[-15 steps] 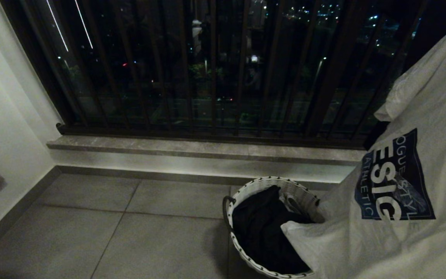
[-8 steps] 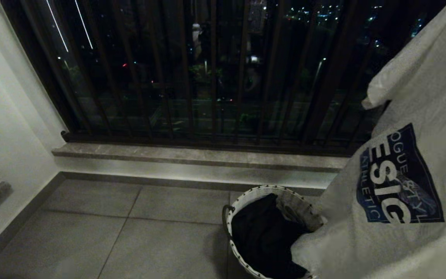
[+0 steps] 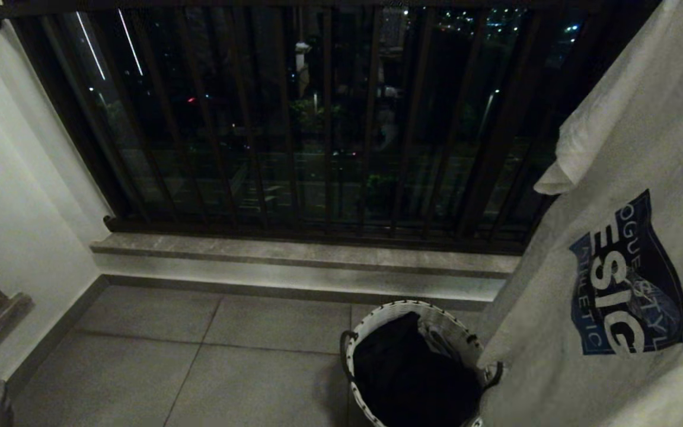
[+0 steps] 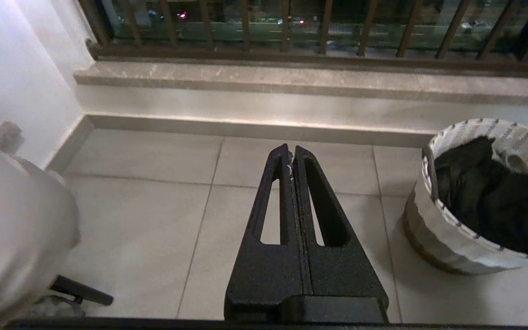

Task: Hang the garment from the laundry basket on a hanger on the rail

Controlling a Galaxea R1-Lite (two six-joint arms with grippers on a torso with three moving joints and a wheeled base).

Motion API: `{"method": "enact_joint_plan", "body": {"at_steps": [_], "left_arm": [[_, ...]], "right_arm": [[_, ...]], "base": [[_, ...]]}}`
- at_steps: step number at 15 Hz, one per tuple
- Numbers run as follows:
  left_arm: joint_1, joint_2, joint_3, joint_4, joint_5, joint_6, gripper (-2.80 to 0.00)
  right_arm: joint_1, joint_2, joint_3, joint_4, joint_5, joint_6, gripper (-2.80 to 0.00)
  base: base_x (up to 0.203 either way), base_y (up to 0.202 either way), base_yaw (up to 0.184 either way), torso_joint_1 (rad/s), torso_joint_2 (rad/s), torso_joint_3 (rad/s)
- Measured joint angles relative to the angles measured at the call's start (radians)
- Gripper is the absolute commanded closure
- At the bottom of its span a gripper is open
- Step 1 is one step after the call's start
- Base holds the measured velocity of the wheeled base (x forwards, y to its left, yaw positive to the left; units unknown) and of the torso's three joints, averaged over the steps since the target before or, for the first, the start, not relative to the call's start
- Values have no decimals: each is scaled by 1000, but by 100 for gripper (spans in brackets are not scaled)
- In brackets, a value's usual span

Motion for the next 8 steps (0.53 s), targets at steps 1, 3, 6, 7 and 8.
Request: {"method": "enact_joint_plan", "body": {"at_steps": [1, 3, 6, 7, 8], "left_arm": [[0, 0, 0, 0, 0, 0, 0], [0, 0, 0, 0, 0, 0, 0], [0, 0, 0, 0, 0, 1, 0], [0, 0, 0, 0, 0, 0, 0], [0, 0, 0, 0, 0, -1, 0]], "right_arm": [[0, 12, -19, 0, 29, 20, 0], [0, 30, -40, -2, 65, 47, 0], [0, 59, -52, -10, 90, 59, 0], [0, 70, -58, -10, 94, 60, 0], [0, 83, -71, -10, 96, 60, 0]], "base": [[0, 0, 0, 149, -458, -325], [0, 0, 0, 165, -498, -325], [0, 0, 0, 177, -504, -322], [0, 0, 0, 207, -519, -314], [0, 0, 0, 203, -525, -324]]}}
